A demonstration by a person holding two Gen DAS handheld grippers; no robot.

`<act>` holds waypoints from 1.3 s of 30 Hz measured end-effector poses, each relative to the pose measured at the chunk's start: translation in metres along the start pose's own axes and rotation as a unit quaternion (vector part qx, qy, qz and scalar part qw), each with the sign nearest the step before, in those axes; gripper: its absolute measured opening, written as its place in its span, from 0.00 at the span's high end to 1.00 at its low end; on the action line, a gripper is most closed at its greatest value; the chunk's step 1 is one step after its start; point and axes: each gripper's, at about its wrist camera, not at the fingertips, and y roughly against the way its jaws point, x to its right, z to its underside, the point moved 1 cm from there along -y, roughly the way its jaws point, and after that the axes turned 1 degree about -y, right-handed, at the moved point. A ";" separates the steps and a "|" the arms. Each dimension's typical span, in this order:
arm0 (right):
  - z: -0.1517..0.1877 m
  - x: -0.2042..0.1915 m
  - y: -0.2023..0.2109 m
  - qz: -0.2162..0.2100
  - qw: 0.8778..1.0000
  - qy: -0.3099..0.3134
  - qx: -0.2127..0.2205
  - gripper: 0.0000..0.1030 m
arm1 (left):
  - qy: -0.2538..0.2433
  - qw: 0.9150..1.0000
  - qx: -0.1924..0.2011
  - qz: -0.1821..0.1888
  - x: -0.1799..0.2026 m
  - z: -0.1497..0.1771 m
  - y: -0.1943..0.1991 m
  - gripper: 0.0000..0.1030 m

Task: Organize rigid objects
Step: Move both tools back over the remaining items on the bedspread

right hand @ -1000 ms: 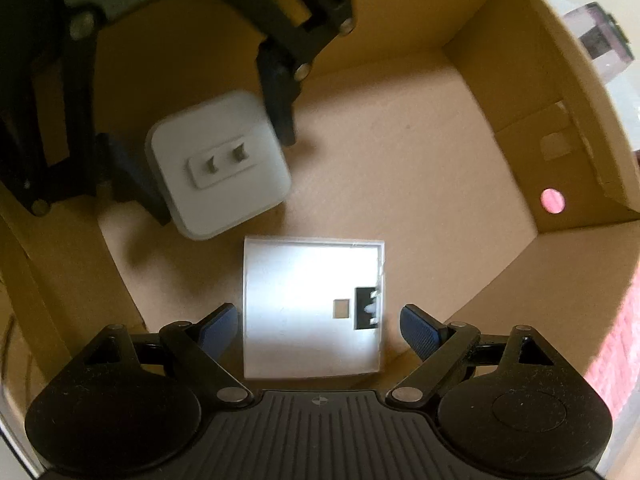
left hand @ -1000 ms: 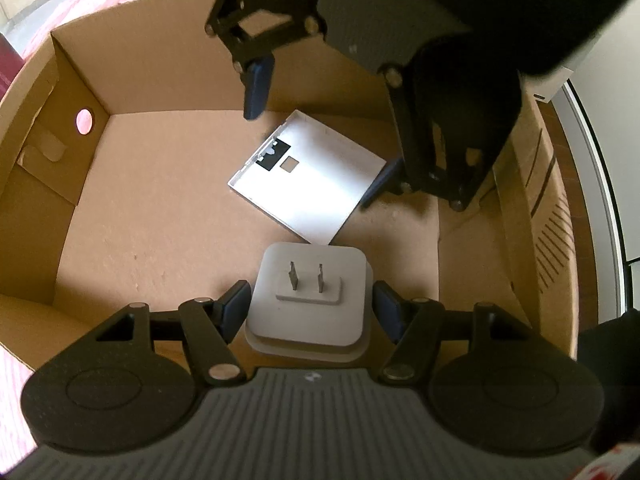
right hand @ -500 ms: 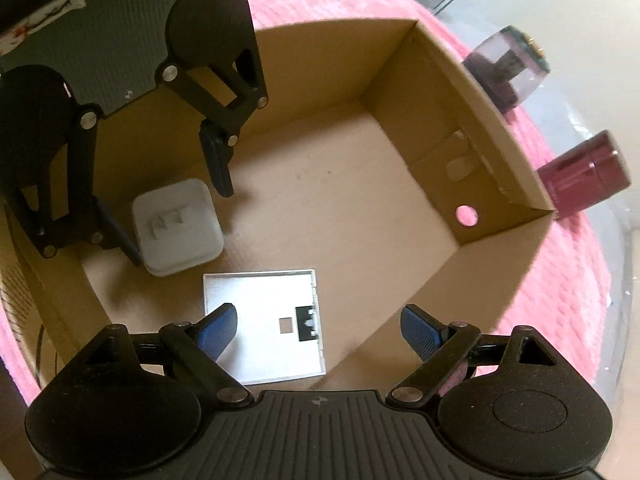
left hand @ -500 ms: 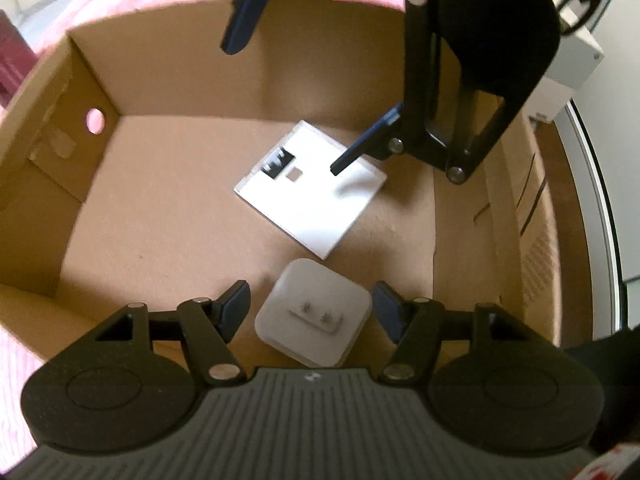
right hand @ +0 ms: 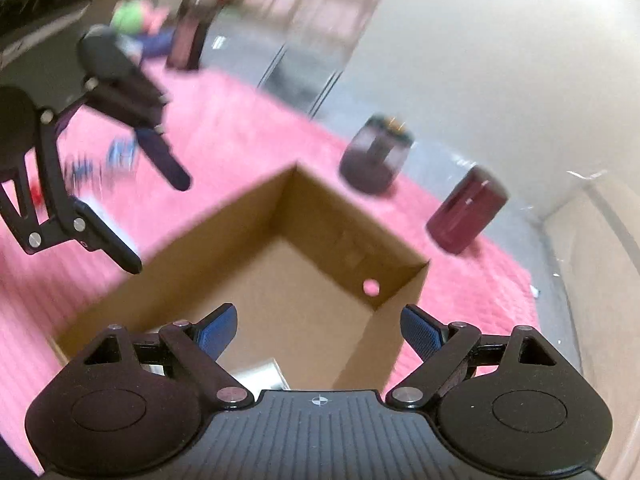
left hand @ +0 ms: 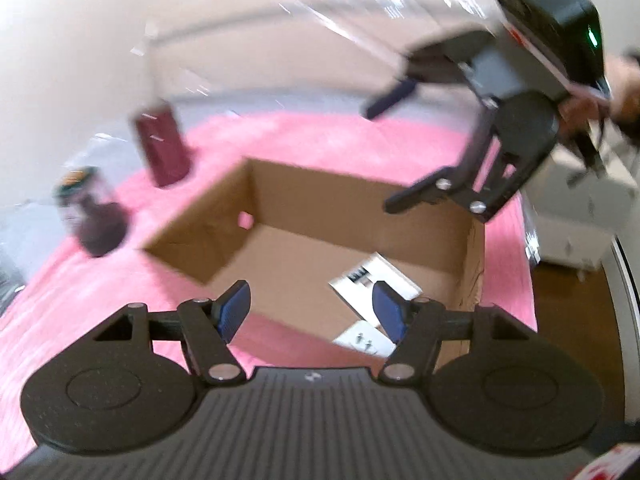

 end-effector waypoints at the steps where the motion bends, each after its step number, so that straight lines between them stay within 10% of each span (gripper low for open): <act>1: -0.003 -0.007 0.010 0.005 1.000 -0.011 0.019 0.17 | 0.012 1.000 0.015 -0.016 -0.001 0.004 0.015 0.38; 14: -0.022 -0.157 0.072 -0.054 0.971 -0.140 0.185 0.17 | 0.154 0.959 0.102 -0.215 0.004 0.112 0.182 0.27; 28: -0.023 -0.272 0.026 -0.103 0.964 -0.197 0.145 0.17 | 0.290 0.883 0.049 -0.365 -0.006 0.270 0.264 0.19; 39: -0.026 -0.311 -0.030 -0.109 0.964 -0.217 0.105 0.17 | 0.317 0.869 0.032 -0.379 -0.024 0.318 0.257 0.19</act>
